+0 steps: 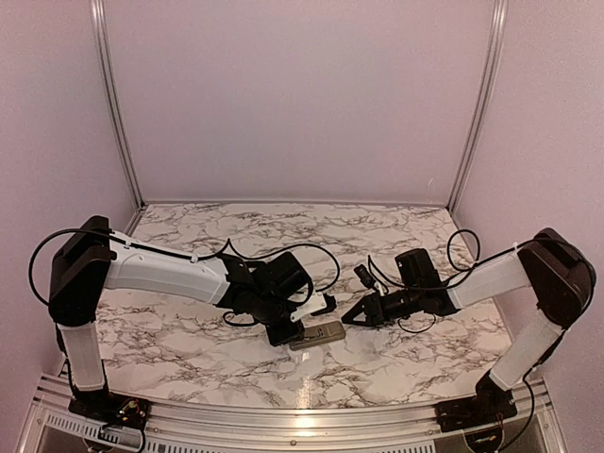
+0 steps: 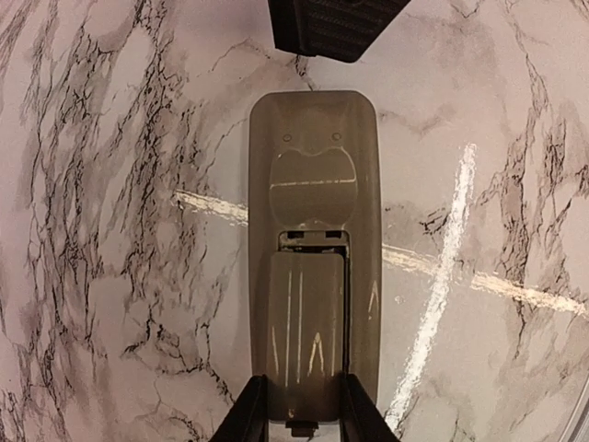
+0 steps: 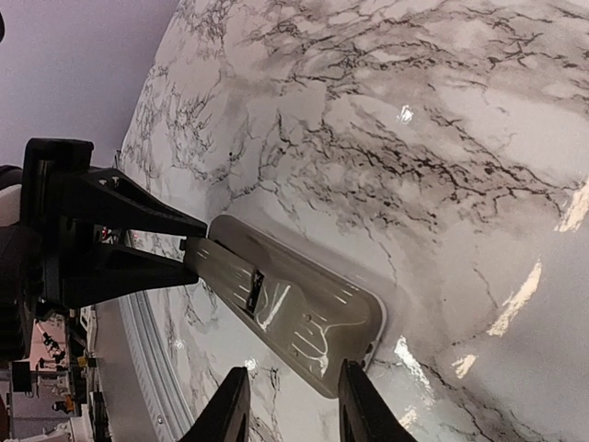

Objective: Load the batteries into the remote control
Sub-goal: Load the battery cover onto the remote control without the battery cover.

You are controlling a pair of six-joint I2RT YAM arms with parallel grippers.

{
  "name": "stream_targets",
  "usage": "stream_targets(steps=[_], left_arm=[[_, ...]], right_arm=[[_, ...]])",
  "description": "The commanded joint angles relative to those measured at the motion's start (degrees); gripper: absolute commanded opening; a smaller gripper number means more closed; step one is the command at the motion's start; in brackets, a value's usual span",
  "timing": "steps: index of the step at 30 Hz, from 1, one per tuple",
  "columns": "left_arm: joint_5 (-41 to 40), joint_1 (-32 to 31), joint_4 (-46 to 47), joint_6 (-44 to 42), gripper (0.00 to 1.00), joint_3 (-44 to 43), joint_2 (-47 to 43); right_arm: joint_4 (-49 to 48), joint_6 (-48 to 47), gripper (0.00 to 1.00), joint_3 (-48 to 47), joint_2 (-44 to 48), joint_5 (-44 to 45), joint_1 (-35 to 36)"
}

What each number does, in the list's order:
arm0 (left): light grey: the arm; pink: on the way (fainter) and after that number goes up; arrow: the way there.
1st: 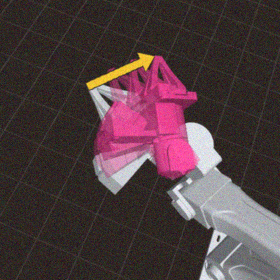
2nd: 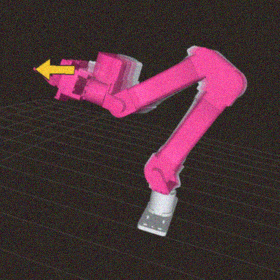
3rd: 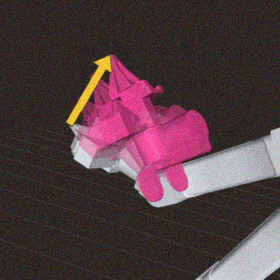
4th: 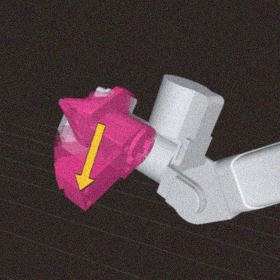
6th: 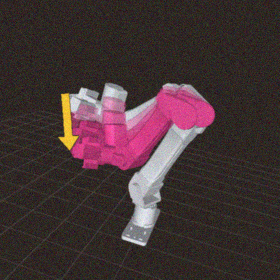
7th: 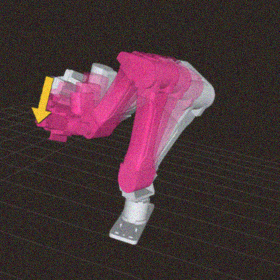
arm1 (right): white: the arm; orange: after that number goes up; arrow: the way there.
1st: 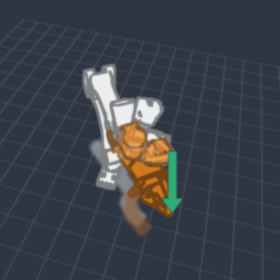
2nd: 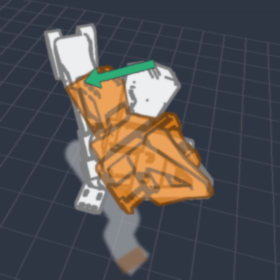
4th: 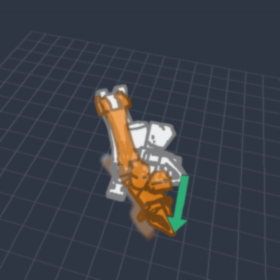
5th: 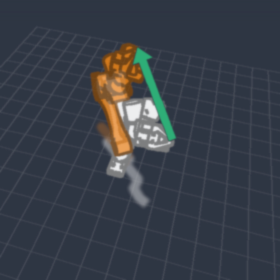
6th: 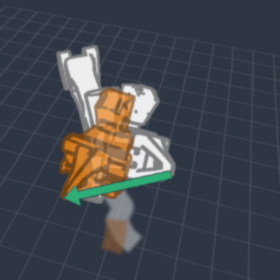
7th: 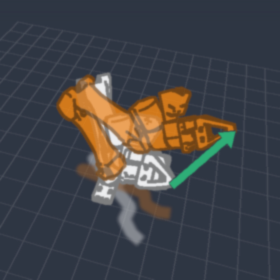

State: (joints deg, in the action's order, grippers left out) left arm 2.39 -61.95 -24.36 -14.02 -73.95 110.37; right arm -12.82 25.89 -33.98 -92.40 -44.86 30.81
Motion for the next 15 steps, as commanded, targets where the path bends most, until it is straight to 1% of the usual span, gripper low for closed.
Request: stream_targets(steps=[1,6,11,15], left_arm=[[-0.08,0.34,-2.01,0.99,0.26,-1.3,1.29],[-0.53,0.34,-2.36,1.27,0.26,-1.94,2.24],[0.71,0.34,-1.97,1.46,0.26,-2.29,2.15],[1.6,0.43,-2.46,1.84,0.26,-2.84,2.31]], right_arm=[[-0.17,0.13,0.32,-1.85,-1.52,-0.26,-0.4],[-0.95,0.51,0.34,-1.97,-2.77,-0.97,-0.4],[-1.9,0.94,0.37,-1.97,-4.01,-1.11,-0.35],[-2.4,1.16,0.37,-2.1,-4.91,-1.25,-0.4]])
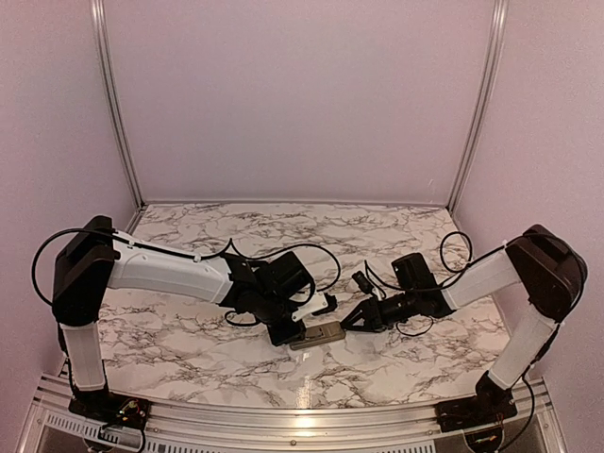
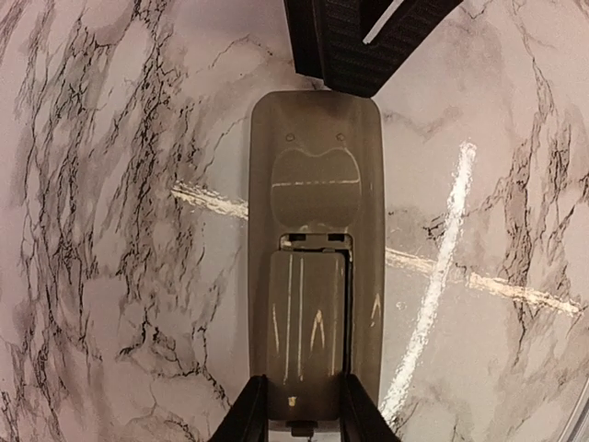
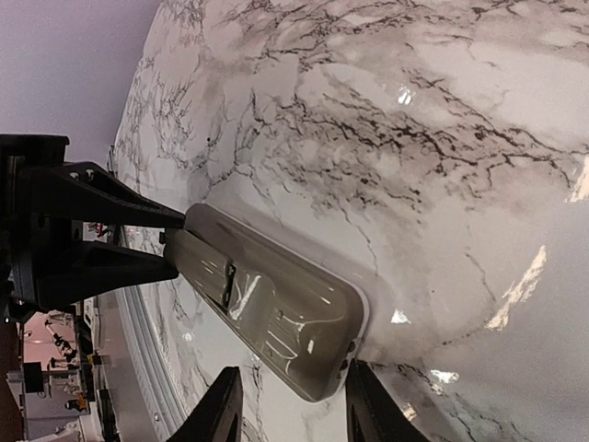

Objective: Load the batteries into the remote control
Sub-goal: Load the battery cover onto the remote control without the battery cover.

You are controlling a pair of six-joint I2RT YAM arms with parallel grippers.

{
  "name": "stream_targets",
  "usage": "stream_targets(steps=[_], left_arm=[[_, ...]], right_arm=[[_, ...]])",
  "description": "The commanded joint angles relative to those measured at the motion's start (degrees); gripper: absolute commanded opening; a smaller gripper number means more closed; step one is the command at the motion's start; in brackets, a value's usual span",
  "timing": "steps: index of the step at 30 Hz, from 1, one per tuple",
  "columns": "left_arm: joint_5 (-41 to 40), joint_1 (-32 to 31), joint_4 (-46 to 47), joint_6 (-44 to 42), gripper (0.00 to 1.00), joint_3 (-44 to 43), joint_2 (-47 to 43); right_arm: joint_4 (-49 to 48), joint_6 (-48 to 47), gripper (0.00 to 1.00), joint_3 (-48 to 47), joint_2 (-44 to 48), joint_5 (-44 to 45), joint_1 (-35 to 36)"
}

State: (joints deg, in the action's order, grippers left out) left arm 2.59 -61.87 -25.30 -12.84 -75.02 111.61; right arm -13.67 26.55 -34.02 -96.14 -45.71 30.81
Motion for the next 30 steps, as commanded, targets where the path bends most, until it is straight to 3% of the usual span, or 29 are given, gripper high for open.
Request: stream_targets(steps=[1,30], left_arm=[[1.77,0.42,-1.55,0.84,0.26,-1.79,1.0],[2.68,1.74,-6.71,3.35,0.26,-4.19,2.59]], right_arm=[[-1.75,0.47,0.37,-2.02,-1.3,-0.42,-0.4],[-2.86,0.75,0.38,-2.1,-2.43,-1.34,-0.4]])
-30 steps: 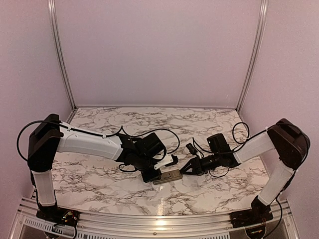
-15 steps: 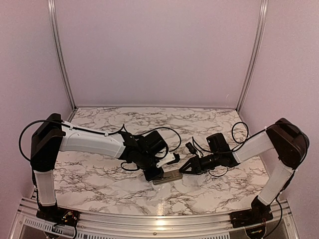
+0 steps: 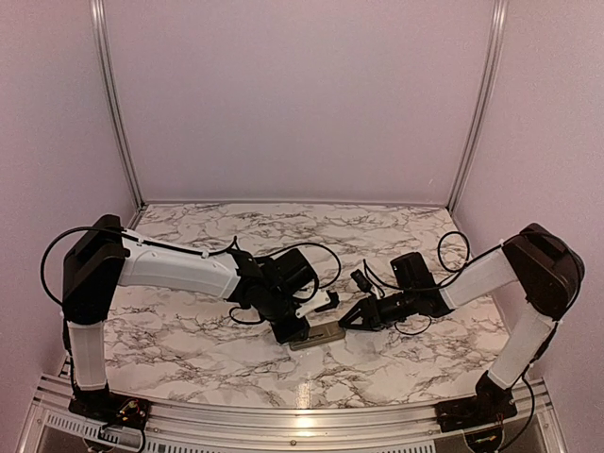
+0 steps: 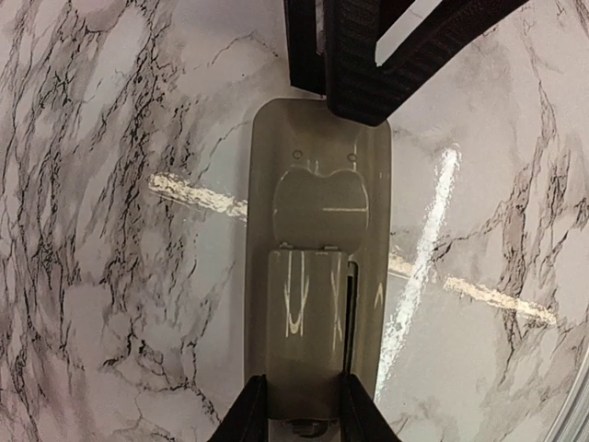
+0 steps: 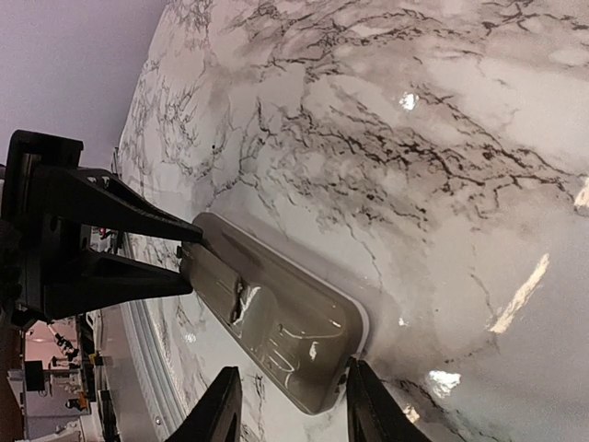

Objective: Load the batteries into the remote control
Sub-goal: Load the battery cover onto the remote control without the battery cover.

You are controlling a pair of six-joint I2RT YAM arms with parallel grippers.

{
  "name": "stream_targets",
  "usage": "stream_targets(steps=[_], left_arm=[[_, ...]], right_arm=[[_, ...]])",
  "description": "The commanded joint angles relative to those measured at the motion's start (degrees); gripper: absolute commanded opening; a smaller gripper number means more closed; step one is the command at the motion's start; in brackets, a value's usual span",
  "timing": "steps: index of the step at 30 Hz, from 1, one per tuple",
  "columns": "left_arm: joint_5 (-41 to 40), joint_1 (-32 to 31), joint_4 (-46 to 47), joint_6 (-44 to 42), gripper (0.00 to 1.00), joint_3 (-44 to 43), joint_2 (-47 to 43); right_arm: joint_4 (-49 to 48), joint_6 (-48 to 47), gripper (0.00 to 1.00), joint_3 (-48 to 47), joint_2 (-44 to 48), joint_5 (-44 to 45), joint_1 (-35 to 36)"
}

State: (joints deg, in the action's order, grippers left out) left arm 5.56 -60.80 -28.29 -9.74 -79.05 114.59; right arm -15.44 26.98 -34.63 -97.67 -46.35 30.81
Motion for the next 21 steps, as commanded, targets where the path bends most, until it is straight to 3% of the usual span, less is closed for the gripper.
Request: stream_targets(steps=[1,21], left_arm=[[-0.16,0.68,-3.88,0.17,0.26,-0.19,-0.48],[1.06,0.68,-8.83,0.35,0.27,-2.77,-1.09]], right_arm=[[-1.14,0.28,0.37,-1.49,-0.98,-0.75,-0.4],[-1.72,0.11,0.38,-1.96,-1.98,-0.95,-0.1]])
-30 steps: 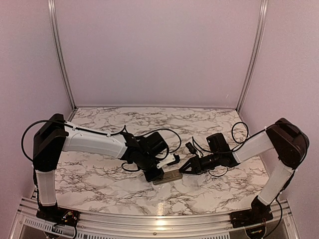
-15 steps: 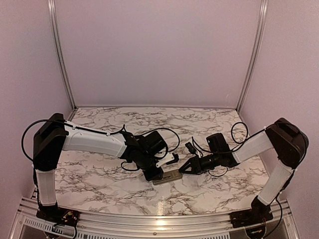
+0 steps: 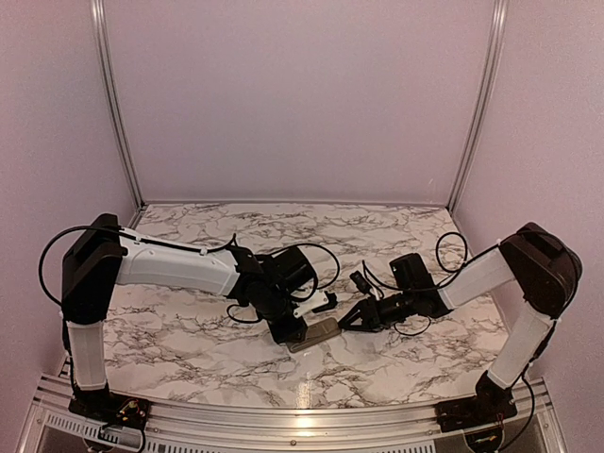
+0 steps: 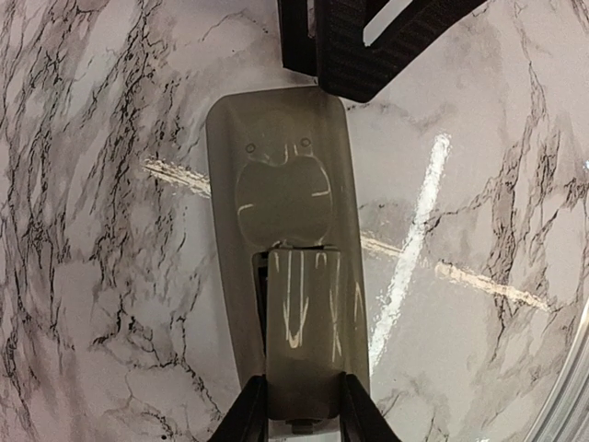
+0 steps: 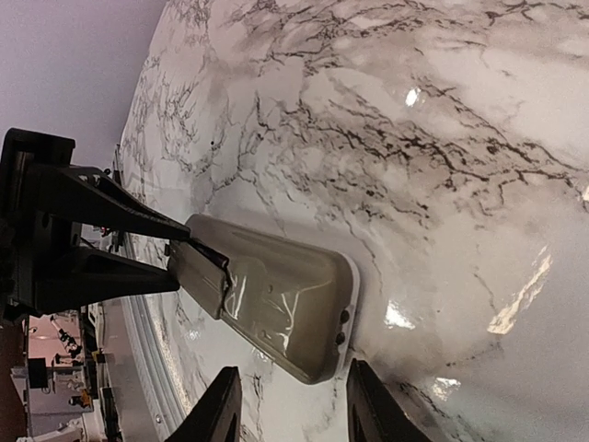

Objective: Load the batteries into the remote control
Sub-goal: Load the battery cover onto the remote control without the battery cover.

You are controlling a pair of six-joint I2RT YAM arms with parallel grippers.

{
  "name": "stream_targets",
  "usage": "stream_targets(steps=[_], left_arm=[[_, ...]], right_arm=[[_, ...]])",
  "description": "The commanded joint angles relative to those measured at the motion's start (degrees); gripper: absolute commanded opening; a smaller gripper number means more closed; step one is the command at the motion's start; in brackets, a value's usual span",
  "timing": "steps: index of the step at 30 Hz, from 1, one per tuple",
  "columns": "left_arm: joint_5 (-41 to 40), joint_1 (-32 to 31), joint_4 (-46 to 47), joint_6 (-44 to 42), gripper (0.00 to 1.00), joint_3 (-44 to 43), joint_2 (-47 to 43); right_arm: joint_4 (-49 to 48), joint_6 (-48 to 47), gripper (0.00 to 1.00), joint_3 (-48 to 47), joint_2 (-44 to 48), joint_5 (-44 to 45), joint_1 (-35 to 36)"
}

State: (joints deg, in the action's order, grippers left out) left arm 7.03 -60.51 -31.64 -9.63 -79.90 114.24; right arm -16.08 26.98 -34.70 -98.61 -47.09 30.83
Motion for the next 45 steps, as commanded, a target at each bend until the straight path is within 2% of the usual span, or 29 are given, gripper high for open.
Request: stream_targets(steps=[1,13,27,45], left_arm=[[-0.6,0.39,-6.03,0.38,0.27,-2.44,-0.69],[1.38,1.01,-9.65,2.04,0.26,-3.67,-2.53],[0.78,1.19,-11.58,2.72,0.24,-4.82,-1.99],[1.15,0.93,-14.07,2.13,0.24,-5.74,-1.4]], right_arm=[[-1.19,0.08,0.39,-2.01,-1.12,-0.06,-0.15],[0.83,-1.29,0.4,-6.93,-3.67,0.19,-0.33],[0.95,-0.34,0.37,-8.06,-6.92,-1.68,4.46],[0.0,1.01,0.37,-7.75,-6.78,-3.01,5.12]])
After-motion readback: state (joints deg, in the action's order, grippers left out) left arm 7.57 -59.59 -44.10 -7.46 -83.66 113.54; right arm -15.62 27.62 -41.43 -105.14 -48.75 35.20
